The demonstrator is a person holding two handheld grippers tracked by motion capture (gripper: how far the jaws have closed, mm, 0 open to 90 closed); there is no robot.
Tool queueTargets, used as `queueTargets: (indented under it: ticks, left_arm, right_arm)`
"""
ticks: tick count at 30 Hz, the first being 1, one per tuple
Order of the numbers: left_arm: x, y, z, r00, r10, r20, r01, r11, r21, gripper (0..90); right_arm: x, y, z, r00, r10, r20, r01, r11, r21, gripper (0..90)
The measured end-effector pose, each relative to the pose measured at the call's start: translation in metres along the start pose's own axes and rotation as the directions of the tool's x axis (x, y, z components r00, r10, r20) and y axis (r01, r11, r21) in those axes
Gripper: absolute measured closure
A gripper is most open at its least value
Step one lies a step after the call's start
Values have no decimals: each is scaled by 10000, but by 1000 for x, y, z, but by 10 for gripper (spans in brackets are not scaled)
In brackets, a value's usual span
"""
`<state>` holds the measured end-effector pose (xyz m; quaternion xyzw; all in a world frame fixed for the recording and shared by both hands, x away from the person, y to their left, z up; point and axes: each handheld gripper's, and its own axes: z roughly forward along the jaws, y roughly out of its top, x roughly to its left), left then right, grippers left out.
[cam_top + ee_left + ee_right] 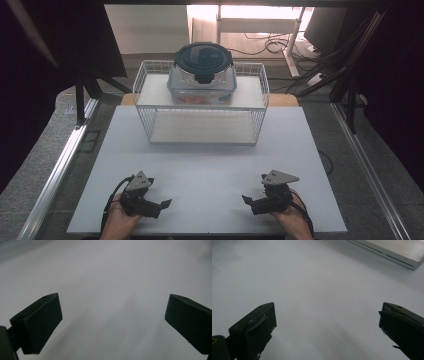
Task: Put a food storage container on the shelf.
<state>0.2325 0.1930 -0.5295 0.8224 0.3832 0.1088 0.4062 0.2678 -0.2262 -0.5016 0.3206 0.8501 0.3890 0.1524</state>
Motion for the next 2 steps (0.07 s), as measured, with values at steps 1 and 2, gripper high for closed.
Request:
queueTargets:
  ticks: [1,2]
  left_arm:
    - [0,0,0,10000,0,0,0,10000,0,7]
    - [0,0,0,10000,-4,9,4,10000,-9,7]
  right_arm:
    - [0,0,0,10000,0,0,0,10000,0,12]
    - [0,0,0,10000,-24,14,24,10000,42,11]
